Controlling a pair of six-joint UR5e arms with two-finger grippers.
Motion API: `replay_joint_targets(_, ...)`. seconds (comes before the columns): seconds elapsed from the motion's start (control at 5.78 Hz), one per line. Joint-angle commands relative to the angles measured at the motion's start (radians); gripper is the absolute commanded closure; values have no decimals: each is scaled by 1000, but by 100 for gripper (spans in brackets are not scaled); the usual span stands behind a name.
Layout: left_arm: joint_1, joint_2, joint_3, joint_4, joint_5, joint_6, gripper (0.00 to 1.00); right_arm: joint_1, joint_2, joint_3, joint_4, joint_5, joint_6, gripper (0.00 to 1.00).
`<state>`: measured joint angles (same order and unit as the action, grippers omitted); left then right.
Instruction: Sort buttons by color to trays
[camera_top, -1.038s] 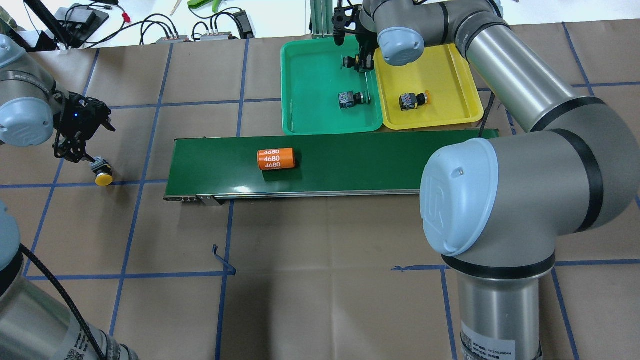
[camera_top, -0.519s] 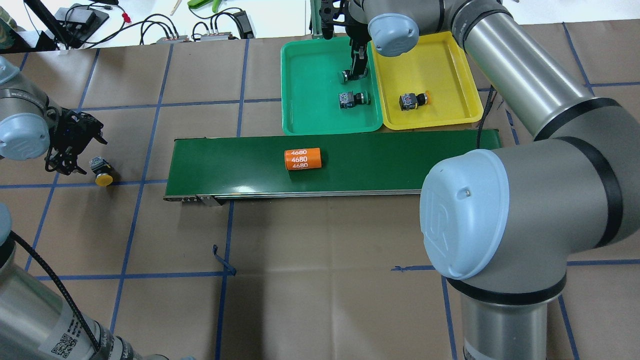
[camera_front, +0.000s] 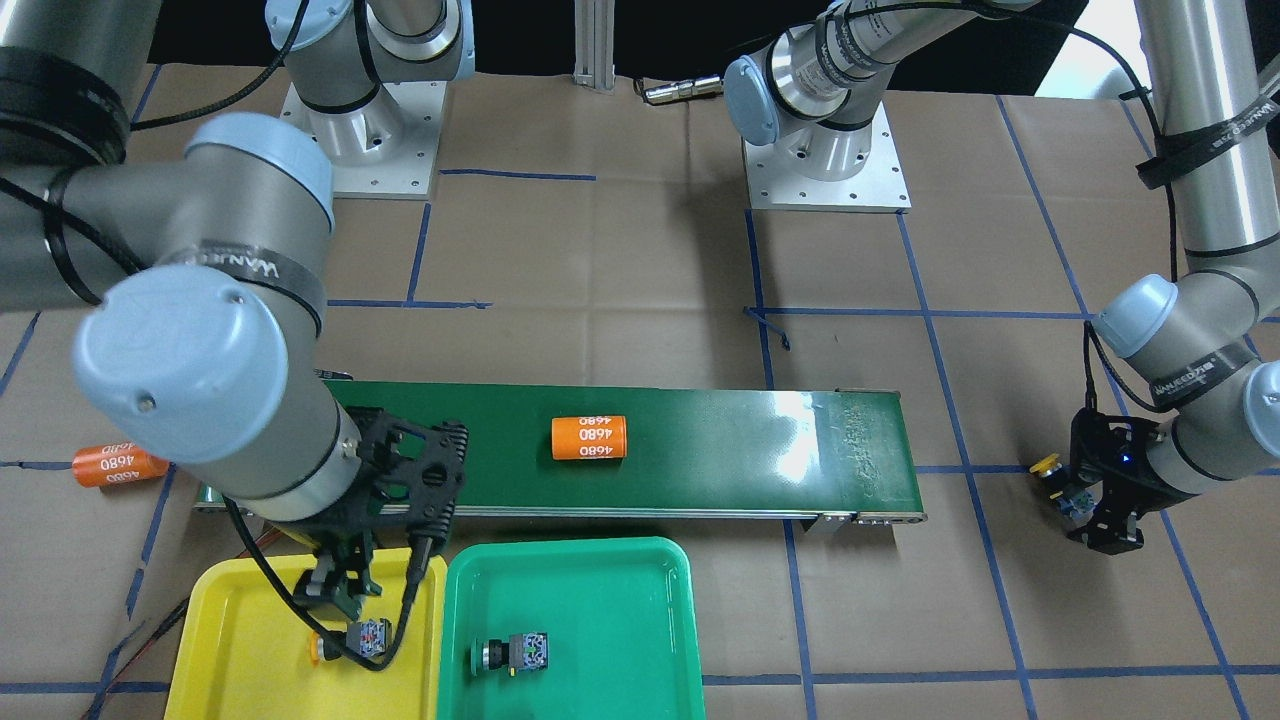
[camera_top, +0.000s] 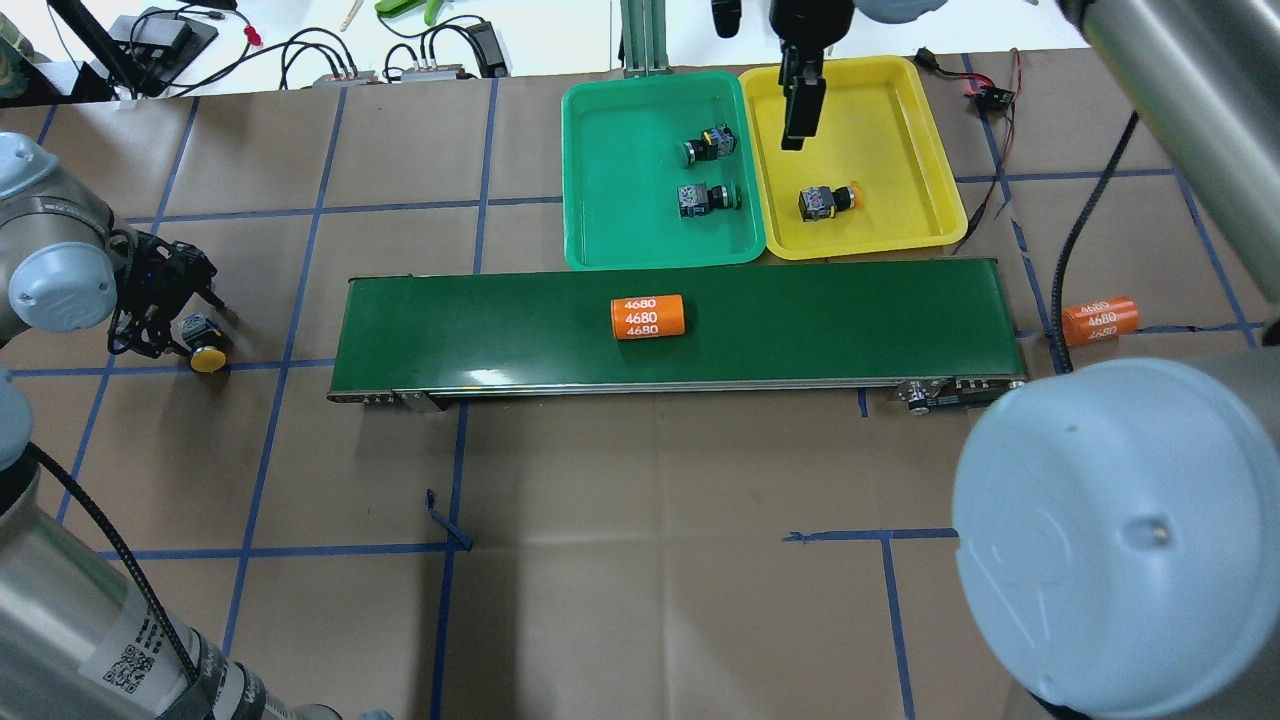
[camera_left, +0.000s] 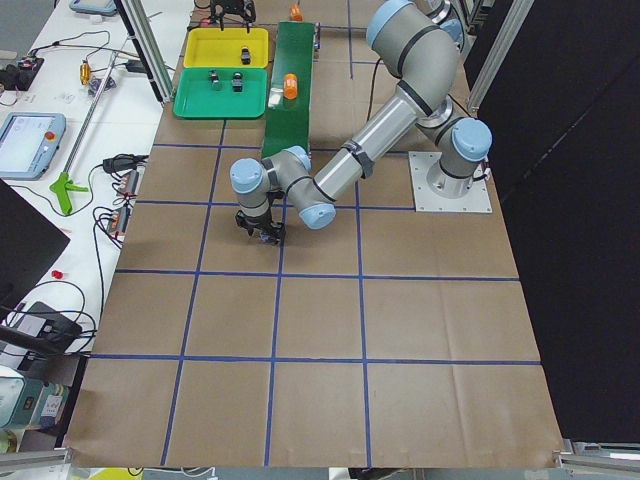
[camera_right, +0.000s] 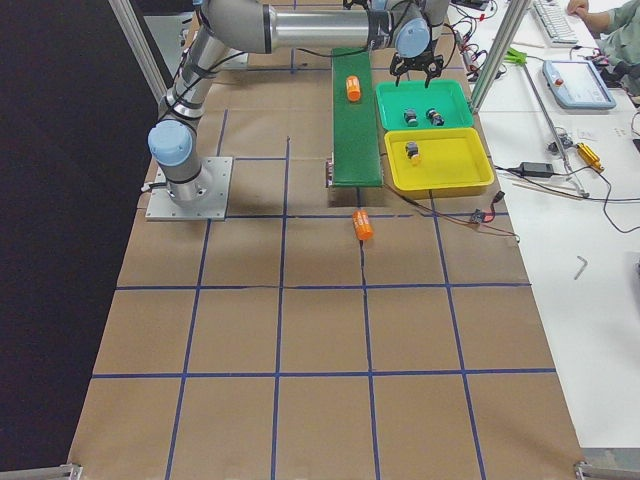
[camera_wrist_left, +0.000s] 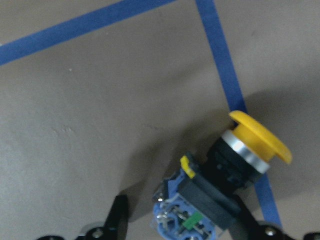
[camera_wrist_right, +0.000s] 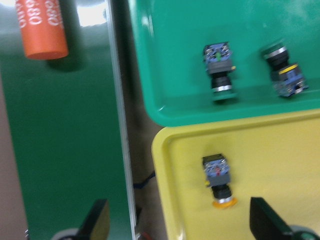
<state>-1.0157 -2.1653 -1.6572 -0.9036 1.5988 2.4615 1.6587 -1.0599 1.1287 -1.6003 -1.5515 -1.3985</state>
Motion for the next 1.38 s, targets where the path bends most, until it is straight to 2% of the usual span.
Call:
replay_joint_targets(0.0,-1,13,-1,-6,3,-7,90,-36,-246,327,-36,-6,-33,0)
replay_joint_targets(0.17,-6,24,0,-17,3,-19,94,-33,-299,444,-118,-5,-33,0)
replay_joint_targets(0.35,-4,27,-1,-17,3,-19,95,-33,-319,485,-168,-4,-22,0)
replay_joint_targets(1.21,-11,65,0,-58,1,-76,94,-37,-321,485,-173,-7,-43,0)
